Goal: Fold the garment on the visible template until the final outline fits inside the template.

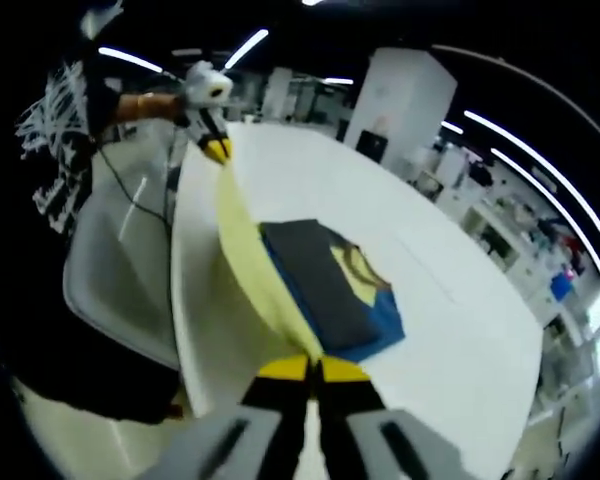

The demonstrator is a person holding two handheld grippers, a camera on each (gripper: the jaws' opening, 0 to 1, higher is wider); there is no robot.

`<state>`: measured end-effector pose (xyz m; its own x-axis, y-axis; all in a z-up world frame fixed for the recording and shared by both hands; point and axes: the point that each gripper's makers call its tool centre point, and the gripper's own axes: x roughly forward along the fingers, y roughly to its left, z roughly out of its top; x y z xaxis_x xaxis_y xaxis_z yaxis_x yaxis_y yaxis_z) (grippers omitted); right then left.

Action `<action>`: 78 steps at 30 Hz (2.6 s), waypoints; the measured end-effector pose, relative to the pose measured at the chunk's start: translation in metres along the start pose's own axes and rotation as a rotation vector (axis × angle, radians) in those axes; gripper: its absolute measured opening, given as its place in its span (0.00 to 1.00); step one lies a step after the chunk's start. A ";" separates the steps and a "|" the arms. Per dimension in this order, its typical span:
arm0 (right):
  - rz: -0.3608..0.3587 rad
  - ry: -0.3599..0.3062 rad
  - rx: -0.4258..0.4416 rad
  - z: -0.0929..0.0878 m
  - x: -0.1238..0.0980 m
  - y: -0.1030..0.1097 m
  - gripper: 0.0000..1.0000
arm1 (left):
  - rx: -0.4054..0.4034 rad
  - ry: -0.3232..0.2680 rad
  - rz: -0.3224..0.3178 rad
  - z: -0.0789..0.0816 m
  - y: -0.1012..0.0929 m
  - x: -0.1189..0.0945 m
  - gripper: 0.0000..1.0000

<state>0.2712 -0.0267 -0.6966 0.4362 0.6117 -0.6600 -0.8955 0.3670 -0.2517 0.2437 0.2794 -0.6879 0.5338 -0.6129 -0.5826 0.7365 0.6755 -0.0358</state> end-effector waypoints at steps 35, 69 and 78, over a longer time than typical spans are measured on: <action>-0.163 -0.045 0.006 0.018 0.029 -0.067 0.00 | -0.032 -0.080 0.117 0.037 0.033 0.022 0.00; -0.276 -0.116 0.074 0.039 0.052 -0.112 0.00 | -0.011 -0.145 0.220 0.053 0.102 0.037 0.00; -0.285 -0.147 0.113 0.042 0.059 -0.124 0.00 | 0.000 -0.150 0.257 0.056 0.115 0.043 0.00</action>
<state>0.4122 -0.0062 -0.6746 0.6833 0.5645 -0.4631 -0.7236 0.6081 -0.3264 0.3747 0.3074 -0.6713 0.7585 -0.4753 -0.4458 0.5690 0.8165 0.0975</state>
